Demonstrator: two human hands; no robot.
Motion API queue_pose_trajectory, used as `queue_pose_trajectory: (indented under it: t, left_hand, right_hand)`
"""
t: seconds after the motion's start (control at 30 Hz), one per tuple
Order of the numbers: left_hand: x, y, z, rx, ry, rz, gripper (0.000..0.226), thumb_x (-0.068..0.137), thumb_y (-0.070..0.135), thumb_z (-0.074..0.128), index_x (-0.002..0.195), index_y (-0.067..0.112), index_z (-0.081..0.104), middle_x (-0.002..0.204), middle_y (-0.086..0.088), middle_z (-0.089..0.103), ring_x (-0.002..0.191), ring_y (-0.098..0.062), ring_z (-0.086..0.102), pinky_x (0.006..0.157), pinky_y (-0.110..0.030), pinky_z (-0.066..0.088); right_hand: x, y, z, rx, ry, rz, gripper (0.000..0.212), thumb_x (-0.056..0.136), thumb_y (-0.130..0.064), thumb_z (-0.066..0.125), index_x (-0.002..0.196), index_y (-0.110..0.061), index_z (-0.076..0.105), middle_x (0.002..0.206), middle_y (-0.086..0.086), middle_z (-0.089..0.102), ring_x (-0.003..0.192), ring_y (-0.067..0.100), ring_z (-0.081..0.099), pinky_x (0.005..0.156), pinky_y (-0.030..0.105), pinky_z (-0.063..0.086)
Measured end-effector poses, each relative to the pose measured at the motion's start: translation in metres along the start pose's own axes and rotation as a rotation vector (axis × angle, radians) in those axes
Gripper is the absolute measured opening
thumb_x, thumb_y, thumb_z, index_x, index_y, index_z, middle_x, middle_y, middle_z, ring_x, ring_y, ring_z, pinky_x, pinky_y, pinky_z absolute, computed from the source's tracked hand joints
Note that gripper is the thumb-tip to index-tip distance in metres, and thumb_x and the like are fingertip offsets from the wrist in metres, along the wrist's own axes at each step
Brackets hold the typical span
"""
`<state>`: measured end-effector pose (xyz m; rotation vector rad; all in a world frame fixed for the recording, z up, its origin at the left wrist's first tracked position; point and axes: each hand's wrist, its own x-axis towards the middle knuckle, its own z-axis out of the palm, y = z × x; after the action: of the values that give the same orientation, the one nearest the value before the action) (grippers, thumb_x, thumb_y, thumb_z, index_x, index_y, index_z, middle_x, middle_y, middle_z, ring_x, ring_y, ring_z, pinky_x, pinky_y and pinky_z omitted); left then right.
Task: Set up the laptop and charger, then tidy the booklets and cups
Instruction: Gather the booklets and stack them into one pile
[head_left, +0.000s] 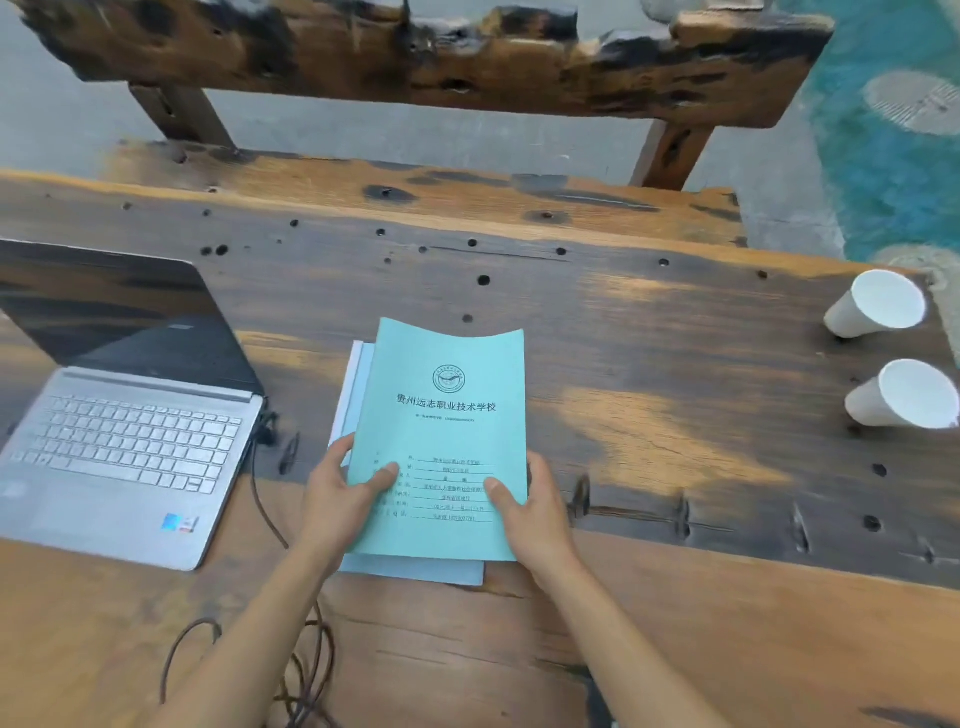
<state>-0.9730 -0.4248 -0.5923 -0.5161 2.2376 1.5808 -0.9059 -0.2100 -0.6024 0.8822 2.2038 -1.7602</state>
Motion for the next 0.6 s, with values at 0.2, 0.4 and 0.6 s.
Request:
queue_pose_trajectory:
  t: [0.2, 0.4, 0.6]
  left_hand:
    - [0.009, -0.019, -0.026, 0.166, 0.049, 0.144, 0.041, 0.087, 0.024, 0.078, 0.122, 0.028, 0.057, 0.108, 0.013, 0.071, 0.095, 0.002, 0.068, 0.087, -0.038, 0.057]
    - [0.008, -0.034, -0.03, 0.529, 0.141, 0.233, 0.051, 0.089, 0.038, 0.071, 0.135, 0.023, 0.055, 0.11, -0.004, 0.053, 0.095, -0.011, 0.044, 0.084, -0.033, 0.042]
    - [0.007, -0.037, -0.035, 0.521, 0.132, 0.15, 0.039, 0.096, 0.032, 0.063, 0.13, 0.014, 0.06, 0.108, -0.014, 0.059, 0.114, -0.03, 0.049, 0.089, -0.039, 0.041]
  right_hand:
    - [-0.01, -0.006, 0.037, -0.129, 0.029, 0.012, 0.033, 0.092, -0.023, 0.07, 0.121, -0.027, 0.054, 0.11, -0.015, 0.066, 0.102, 0.012, 0.062, 0.077, 0.023, 0.039]
    - [-0.018, -0.002, 0.044, -0.422, 0.083, -0.06, 0.044, 0.09, -0.032, 0.071, 0.131, -0.029, 0.055, 0.114, -0.002, 0.063, 0.103, 0.02, 0.056, 0.078, 0.026, 0.035]
    - [-0.017, 0.0, 0.049, -0.446, 0.125, 0.01, 0.038, 0.092, -0.031, 0.071, 0.128, -0.024, 0.063, 0.102, -0.004, 0.05, 0.107, 0.018, 0.053, 0.082, 0.021, 0.032]
